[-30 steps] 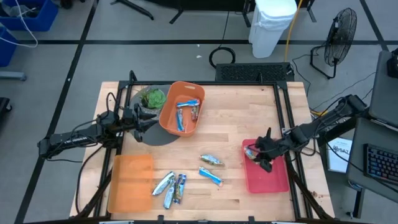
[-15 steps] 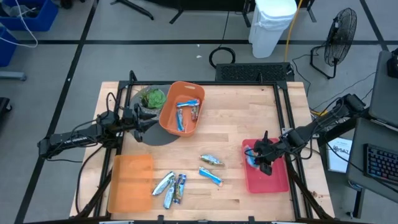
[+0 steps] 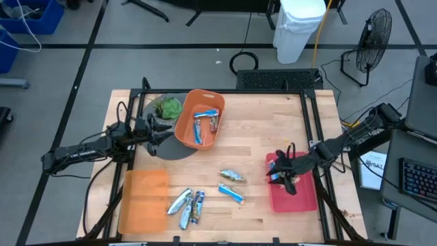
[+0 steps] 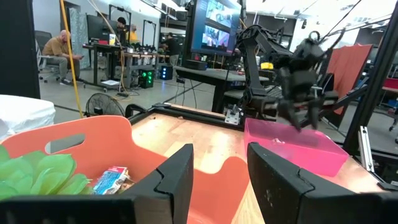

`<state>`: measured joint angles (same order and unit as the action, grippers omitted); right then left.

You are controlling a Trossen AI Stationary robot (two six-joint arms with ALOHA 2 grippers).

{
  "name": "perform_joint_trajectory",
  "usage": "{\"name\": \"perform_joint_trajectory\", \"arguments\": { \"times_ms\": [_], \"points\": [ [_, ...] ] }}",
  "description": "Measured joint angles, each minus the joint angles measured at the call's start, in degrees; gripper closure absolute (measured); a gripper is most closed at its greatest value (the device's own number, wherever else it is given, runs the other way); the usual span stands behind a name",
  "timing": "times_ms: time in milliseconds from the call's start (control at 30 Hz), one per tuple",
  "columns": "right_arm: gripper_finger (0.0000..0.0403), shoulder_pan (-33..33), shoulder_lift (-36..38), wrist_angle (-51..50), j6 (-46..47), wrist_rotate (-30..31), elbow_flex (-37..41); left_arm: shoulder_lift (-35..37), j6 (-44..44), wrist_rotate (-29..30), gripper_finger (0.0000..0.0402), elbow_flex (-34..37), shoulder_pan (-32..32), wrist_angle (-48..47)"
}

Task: Pick and place Granola Bars by type
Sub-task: Put the yellow granola bar into the red bin

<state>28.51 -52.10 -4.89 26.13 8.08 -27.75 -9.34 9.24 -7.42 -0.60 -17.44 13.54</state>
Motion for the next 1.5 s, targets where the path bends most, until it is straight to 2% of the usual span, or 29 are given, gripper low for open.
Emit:
{"name": "perform_joint_trajectory", "arguments": {
  "times_ms": [133,267,467,600,667,867,967,1067,1167,1500],
  "points": [
    [0.0251,0.0,-1.29,12.65,-11.09,3.91,0.05,0.0,0.0,0.0,0.0247,0.0,-0.02,0.0],
    [0.0248,-0.02,-4.14,25.29,-19.08,4.12,2.39,-0.01,0.02,0.0,0.0247,0.0,0.0,0.0],
    [0.0251,-0.02,-8.58,41.76,-24.21,4.14,7.41,-0.01,0.0,0.0,0.0247,-0.01,-0.02,0.0],
    [0.0254,-0.02,-10.09,47.05,-26.14,5.88,8.97,-0.02,0.02,0.0,0.0247,0.0,-0.01,0.0],
    [0.0254,-0.02,-10.33,47.33,-27.49,10.12,9.07,0.0,0.02,0.0,0.0247,0.0,0.0,0.0],
    [0.0257,-0.04,-11.75,46.28,-29.29,29.23,9.11,0.0,0.02,0.0,0.0247,0.0,0.01,0.01],
    [0.0259,-0.07,-12.15,46.48,-30.49,30.89,9.11,-0.02,0.02,0.0,0.0247,0.0,0.01,0.0],
    [0.0259,-0.07,-12.24,46.35,-30.49,27.85,9.11,-0.02,0.01,0.0,0.0247,0.0,-0.01,0.0],
    [0.026,-0.09,-12.24,46.3,-30.06,21.28,9.11,-0.01,0.02,0.0,0.0247,0.0,0.01,0.0],
    [0.0261,-1.5,-12.24,47.15,-23.42,-11.63,9.11,-0.01,0.02,0.0,0.0247,0.0,0.01,0.0]
  ]
}}
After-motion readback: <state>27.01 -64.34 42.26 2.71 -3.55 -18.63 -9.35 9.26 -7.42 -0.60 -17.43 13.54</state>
